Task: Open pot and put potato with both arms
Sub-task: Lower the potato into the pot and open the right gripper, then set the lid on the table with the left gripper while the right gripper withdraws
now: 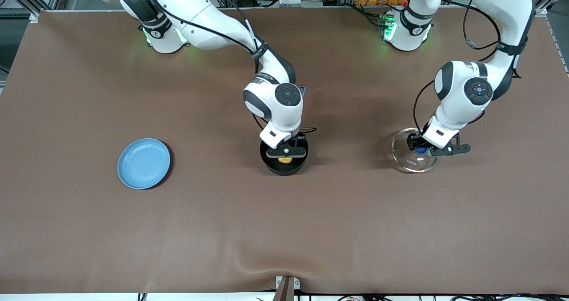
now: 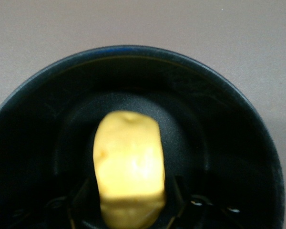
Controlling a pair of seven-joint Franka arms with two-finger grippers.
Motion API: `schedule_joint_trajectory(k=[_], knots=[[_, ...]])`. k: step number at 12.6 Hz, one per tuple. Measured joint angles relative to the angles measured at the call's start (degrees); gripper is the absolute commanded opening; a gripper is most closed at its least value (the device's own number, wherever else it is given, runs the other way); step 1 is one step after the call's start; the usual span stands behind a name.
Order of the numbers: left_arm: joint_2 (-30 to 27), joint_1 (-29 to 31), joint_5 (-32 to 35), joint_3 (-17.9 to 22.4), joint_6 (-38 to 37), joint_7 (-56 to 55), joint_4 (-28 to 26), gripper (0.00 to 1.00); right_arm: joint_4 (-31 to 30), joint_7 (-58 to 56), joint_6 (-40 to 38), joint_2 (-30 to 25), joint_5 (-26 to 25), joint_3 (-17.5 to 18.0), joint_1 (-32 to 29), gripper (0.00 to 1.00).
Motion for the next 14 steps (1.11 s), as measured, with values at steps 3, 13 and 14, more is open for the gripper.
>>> schedule_joint_trajectory(k=[3,13,14], knots=[[0.35,0.06,0.0,0.0,0.26,0.0,-0.02,0.0,0.2,0.0,0.0,0.0,-0.03,-0.11,0.08,0.9],[3.05,1.46,0.0,0.0,2.65,0.0,-0.3,1.0,3.76,-3.98,-15.65,-12.53,6.89,-2.02,-1.58,0.9],[3.02,1.46,0.0,0.0,2.83,0.0,0.04,1.0,3.87,-6.55,-18.77,-15.37,9.08,-2.21,-3.05,0.9]])
